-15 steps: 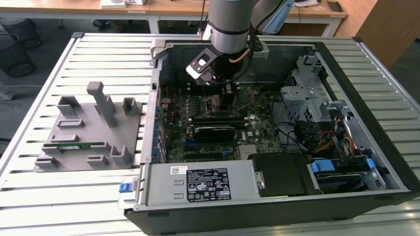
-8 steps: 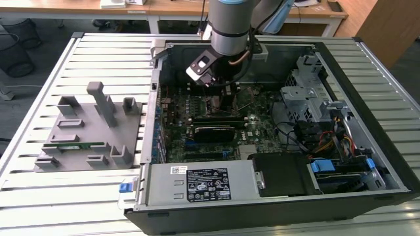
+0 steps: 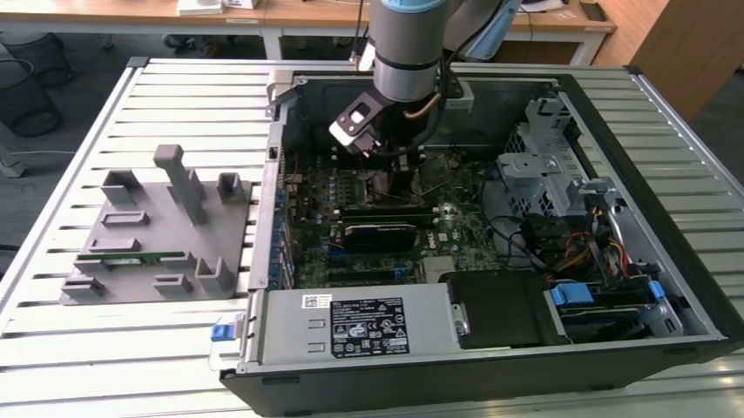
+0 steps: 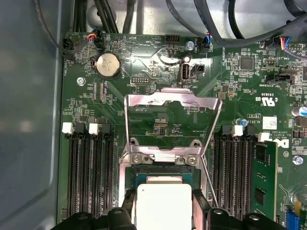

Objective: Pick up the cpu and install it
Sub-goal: 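Place the cpu into insertion slot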

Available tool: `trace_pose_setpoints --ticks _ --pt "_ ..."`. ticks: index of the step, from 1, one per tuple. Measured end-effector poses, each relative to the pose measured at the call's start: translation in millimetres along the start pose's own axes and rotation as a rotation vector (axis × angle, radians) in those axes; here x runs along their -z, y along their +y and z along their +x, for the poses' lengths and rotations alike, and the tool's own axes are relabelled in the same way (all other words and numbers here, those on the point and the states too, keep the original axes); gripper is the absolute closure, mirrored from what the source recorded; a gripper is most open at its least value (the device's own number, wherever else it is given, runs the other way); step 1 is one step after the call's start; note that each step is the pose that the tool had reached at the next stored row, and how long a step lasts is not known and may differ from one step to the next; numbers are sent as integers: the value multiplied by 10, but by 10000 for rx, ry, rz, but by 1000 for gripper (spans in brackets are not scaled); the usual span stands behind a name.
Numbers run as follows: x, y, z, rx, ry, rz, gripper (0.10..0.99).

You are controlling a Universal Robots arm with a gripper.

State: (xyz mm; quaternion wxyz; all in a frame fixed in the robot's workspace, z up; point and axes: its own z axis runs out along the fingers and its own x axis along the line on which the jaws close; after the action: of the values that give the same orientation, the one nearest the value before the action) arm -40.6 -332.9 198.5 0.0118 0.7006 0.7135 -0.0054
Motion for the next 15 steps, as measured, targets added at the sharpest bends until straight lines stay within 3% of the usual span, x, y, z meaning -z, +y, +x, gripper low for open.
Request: trace_pose_setpoints --ticks 15 --pt "-76 -1 11 -13 -4 3 545"
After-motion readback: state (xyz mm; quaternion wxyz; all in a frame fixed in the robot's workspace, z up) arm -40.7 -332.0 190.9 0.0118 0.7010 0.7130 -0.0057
